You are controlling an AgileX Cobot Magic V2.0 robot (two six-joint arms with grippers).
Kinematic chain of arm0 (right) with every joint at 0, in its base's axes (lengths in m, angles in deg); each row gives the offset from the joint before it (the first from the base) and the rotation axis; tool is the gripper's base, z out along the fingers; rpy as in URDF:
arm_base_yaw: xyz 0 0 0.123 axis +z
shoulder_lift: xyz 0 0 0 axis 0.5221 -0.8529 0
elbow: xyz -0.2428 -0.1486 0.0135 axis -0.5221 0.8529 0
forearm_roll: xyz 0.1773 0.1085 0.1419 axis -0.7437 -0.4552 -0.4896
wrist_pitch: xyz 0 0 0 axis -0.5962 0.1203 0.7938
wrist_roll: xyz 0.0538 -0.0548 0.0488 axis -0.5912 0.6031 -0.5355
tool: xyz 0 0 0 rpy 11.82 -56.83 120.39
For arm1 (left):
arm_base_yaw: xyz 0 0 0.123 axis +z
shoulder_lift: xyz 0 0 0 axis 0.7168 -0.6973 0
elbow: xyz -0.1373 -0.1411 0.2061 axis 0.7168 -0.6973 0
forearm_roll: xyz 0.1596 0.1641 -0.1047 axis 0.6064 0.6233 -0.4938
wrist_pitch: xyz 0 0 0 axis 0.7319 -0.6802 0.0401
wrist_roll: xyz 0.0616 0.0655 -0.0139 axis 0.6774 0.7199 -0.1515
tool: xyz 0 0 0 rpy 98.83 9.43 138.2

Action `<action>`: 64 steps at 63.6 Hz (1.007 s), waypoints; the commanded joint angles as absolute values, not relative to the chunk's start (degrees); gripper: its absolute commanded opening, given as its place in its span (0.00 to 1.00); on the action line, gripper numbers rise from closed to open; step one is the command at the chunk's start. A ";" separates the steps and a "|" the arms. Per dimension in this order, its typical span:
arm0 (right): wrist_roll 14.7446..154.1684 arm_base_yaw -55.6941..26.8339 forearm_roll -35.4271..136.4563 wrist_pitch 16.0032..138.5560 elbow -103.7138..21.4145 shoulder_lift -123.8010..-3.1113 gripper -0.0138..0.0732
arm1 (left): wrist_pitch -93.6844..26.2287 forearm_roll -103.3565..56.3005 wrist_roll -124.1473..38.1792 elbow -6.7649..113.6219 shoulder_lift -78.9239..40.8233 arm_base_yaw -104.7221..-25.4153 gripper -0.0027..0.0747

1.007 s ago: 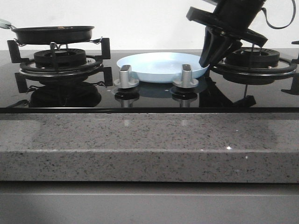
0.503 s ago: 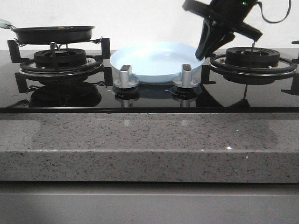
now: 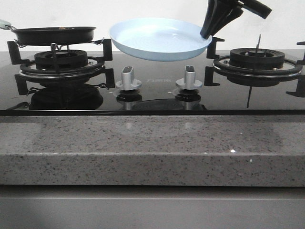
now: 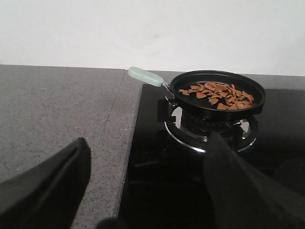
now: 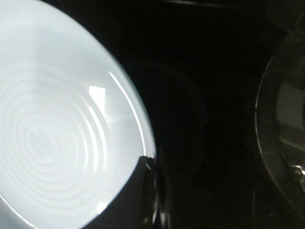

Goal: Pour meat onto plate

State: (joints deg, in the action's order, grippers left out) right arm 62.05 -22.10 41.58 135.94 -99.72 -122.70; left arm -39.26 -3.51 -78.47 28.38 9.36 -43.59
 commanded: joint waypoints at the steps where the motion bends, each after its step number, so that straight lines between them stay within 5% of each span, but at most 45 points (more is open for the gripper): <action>1: 62.05 -22.02 39.02 141.64 -101.71 -118.79 0.13 | -35.00 -3.99 -78.93 30.48 8.86 -43.39 0.67; 64: 61.47 -21.37 39.02 141.48 -94.36 -116.79 0.13 | -35.51 -3.99 -78.93 30.48 8.86 -43.39 0.67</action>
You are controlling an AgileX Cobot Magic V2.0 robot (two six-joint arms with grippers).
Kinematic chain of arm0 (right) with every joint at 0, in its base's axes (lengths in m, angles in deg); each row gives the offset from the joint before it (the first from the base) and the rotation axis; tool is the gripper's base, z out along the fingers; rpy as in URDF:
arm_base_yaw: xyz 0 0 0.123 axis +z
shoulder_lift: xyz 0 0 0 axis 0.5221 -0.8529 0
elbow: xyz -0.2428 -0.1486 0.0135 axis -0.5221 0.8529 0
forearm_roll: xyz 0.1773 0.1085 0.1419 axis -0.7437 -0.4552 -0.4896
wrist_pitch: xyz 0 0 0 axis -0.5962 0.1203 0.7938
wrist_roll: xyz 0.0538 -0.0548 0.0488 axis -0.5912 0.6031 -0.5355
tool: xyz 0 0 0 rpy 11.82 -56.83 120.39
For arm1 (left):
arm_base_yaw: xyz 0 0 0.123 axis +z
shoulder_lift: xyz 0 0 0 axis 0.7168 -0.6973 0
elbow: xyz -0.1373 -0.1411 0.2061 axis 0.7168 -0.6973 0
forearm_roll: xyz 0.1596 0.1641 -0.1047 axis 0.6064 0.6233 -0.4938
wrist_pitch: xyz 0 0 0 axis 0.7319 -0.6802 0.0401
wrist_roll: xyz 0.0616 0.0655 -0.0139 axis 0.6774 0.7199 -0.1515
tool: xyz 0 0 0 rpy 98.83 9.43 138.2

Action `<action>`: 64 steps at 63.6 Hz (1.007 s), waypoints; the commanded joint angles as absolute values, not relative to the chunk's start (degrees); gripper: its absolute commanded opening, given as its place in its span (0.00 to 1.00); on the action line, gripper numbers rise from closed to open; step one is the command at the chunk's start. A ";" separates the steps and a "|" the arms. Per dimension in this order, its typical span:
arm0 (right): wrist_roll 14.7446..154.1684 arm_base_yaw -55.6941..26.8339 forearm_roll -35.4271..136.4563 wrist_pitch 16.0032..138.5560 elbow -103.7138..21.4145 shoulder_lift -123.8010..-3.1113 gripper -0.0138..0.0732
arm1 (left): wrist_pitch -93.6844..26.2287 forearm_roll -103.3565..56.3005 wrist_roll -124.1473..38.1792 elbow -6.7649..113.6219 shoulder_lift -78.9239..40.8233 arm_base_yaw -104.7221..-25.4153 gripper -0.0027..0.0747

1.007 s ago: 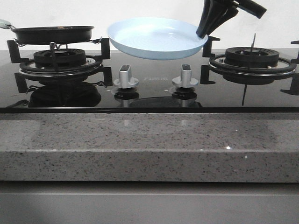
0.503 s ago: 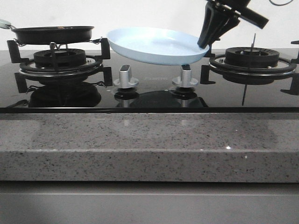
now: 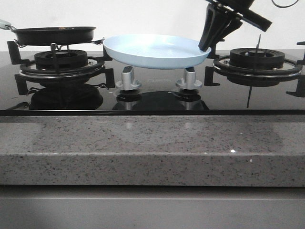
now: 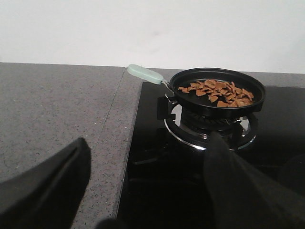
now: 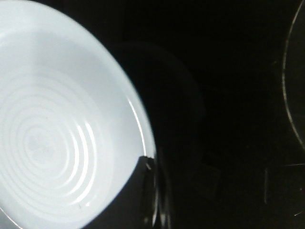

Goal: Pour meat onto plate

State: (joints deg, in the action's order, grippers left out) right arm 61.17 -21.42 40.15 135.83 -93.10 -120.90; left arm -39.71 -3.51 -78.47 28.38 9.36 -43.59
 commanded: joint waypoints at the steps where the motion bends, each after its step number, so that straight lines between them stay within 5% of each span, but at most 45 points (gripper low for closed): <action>1: 61.47 -21.37 39.02 141.48 -94.36 -116.79 0.13 | -35.51 -3.99 -78.93 30.48 8.86 -43.39 0.67; 41: 61.47 -21.37 39.02 140.86 -94.36 -116.79 0.13 | -36.67 -10.50 -78.93 30.60 8.13 -43.39 0.67; 64: 61.47 -21.37 39.02 140.79 -94.36 -116.79 0.13 | -52.94 -20.42 -78.56 47.58 -12.41 -43.39 0.67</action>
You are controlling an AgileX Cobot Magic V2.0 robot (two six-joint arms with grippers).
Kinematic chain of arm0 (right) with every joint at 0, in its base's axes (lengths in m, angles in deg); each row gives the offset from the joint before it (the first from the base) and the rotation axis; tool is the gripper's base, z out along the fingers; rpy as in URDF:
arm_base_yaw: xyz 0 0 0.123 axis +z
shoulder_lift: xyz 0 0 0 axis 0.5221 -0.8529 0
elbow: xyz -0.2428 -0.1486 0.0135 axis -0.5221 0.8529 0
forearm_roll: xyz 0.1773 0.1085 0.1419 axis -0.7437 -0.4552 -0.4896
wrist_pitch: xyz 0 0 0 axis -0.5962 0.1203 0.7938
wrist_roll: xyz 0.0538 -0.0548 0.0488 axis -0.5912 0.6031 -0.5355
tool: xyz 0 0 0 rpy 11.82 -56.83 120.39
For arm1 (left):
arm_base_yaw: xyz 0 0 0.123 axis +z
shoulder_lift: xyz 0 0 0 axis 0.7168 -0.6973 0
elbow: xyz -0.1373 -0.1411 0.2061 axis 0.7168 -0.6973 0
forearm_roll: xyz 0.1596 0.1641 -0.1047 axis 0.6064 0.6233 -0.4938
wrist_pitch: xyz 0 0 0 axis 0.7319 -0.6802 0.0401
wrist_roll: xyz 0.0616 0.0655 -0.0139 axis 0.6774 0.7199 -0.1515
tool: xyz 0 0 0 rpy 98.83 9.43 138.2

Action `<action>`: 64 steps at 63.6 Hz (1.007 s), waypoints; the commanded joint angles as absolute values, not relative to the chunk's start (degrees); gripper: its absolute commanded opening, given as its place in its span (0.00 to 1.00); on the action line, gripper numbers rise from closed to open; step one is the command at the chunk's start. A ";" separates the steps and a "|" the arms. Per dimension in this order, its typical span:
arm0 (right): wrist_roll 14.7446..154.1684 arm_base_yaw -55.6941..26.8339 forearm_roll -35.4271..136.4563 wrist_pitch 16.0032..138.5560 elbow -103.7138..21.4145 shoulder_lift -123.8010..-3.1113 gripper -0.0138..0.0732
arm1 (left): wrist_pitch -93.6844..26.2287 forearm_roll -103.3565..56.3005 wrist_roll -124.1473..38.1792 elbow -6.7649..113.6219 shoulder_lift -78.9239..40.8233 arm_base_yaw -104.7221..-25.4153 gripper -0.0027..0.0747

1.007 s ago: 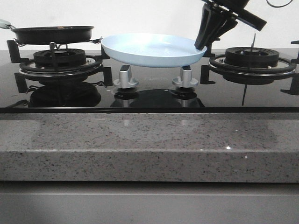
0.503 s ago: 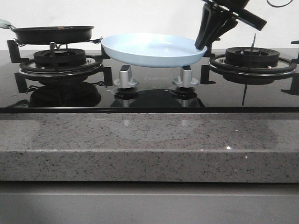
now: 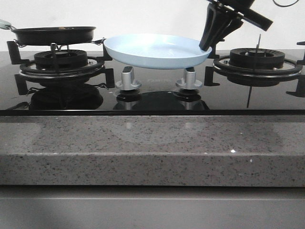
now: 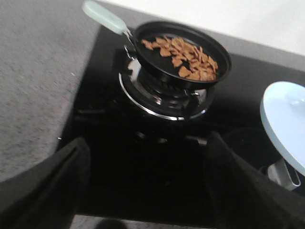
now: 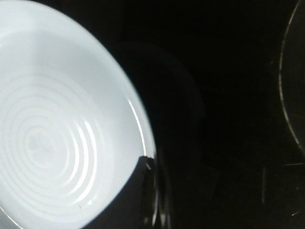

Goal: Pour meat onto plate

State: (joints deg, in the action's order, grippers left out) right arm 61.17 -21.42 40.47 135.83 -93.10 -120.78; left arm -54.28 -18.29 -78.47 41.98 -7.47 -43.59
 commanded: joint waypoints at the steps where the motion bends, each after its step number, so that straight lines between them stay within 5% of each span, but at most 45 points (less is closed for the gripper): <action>1: 61.47 -21.37 39.02 140.79 -94.36 -116.79 0.13 | -52.94 -20.42 -78.56 48.22 -13.27 -43.39 0.67; 25: 61.47 -21.37 39.02 140.74 -94.36 -116.79 0.13 | -55.39 -30.72 -75.87 62.69 -32.35 -33.93 0.67; 44: 61.47 -21.37 39.02 140.74 -94.36 -116.79 0.13 | -70.41 -60.41 -60.35 73.49 -48.46 -22.99 0.67; 64: 61.47 -21.37 39.02 140.69 -94.36 -116.79 0.13 | -78.30 -65.65 -60.35 85.94 -61.77 -21.94 0.67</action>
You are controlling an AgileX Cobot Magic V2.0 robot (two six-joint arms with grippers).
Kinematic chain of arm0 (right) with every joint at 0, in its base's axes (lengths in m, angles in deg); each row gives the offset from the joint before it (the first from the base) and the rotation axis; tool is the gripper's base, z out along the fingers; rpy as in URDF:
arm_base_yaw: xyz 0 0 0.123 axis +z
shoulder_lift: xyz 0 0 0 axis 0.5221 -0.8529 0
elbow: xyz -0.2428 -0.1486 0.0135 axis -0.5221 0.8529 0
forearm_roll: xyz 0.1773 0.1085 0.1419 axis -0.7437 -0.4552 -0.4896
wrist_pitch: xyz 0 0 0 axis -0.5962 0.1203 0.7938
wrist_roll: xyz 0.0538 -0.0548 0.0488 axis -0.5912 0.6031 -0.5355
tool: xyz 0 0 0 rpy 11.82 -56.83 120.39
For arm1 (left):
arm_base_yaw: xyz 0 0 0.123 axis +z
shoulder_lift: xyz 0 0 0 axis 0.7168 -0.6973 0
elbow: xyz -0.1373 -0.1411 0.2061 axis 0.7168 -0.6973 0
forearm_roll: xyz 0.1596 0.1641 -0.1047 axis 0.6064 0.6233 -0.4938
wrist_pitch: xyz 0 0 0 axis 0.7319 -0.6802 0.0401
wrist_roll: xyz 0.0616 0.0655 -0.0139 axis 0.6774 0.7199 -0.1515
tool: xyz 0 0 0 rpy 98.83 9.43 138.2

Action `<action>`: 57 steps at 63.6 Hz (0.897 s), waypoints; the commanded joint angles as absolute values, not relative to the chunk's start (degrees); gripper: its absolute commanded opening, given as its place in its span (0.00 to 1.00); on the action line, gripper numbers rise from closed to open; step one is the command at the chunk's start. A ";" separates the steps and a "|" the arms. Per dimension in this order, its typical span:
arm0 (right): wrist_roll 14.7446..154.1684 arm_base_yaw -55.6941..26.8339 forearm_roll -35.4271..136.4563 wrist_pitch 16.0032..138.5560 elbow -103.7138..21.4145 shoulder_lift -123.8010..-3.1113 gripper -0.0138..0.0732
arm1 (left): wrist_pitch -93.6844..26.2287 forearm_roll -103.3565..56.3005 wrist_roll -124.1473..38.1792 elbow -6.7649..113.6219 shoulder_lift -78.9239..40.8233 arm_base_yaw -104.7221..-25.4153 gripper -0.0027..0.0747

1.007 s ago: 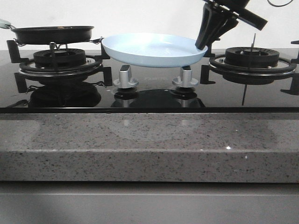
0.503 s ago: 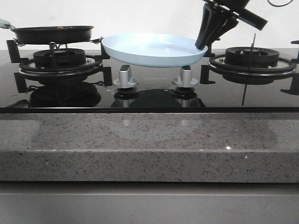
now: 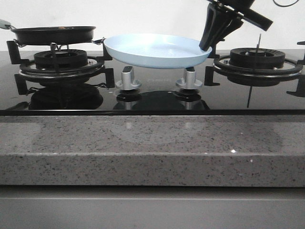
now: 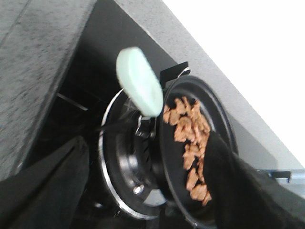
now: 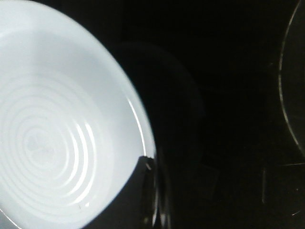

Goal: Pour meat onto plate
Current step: 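Lift the black pan by its green handle with the left gripper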

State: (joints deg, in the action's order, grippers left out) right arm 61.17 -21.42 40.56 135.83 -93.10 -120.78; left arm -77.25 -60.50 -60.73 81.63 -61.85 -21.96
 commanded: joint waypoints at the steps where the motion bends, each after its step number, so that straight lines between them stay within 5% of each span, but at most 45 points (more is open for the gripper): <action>1: 61.47 -21.37 39.02 140.69 -94.36 -116.79 0.13 | -78.43 -65.65 -60.35 86.67 -62.19 -22.06 0.67; 57: 61.47 -21.37 39.02 140.56 -94.36 -116.79 0.13 | -78.55 -67.02 -62.40 96.63 -73.19 -25.90 0.67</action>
